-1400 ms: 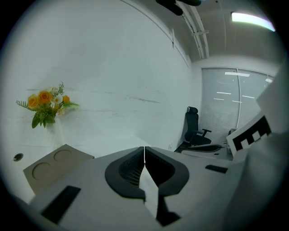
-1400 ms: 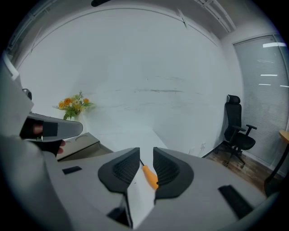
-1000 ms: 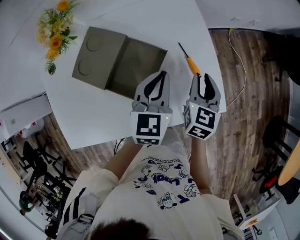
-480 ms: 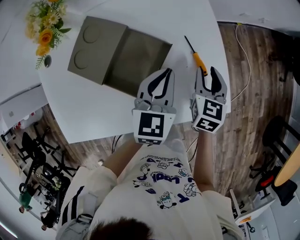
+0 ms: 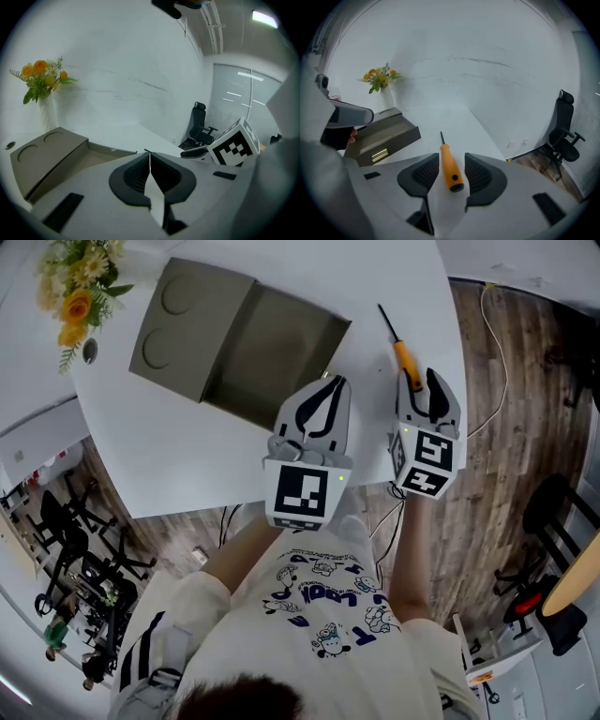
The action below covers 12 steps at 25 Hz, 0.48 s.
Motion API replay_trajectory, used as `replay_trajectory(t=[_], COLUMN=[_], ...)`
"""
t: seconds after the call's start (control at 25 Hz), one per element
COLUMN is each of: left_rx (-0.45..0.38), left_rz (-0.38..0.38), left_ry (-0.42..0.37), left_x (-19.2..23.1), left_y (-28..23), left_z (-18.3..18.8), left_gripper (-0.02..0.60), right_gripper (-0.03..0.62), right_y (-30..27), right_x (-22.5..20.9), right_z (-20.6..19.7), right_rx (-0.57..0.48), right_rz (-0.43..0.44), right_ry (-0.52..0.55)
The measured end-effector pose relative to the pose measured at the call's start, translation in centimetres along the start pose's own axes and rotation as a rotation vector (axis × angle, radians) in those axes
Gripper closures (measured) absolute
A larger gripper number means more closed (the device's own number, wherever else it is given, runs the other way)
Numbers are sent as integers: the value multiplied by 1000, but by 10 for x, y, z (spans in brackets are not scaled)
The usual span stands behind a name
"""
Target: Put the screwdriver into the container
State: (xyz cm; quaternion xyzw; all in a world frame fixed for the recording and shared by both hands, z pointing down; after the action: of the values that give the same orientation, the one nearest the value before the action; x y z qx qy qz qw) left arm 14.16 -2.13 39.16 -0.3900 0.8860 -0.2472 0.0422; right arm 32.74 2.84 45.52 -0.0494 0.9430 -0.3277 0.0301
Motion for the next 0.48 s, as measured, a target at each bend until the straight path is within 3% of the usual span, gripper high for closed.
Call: replay_trajectory(t=[0.48], left_rx=[8], left_rz=[24], left_ry=[23], left_x=[7], left_y=[2], left_z=[-6], left_gripper=[563], right_gripper=[408], right_y=[-18], right_x=[-5], right_z=[-12], right_rx=[67], right_rz=[49], right_ry=[21])
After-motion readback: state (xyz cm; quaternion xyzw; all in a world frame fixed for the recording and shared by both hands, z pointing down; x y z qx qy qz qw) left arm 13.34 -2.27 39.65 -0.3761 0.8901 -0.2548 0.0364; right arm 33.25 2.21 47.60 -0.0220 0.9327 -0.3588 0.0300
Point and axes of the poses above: the fingertips, and each gripper's own axes: y backward along the fingers, x to its left, z out of its top, the point moved 10 cm from there along y, backward along the fingers, and after that the axes turned 3 degrees about z, right-handed, at the moved point
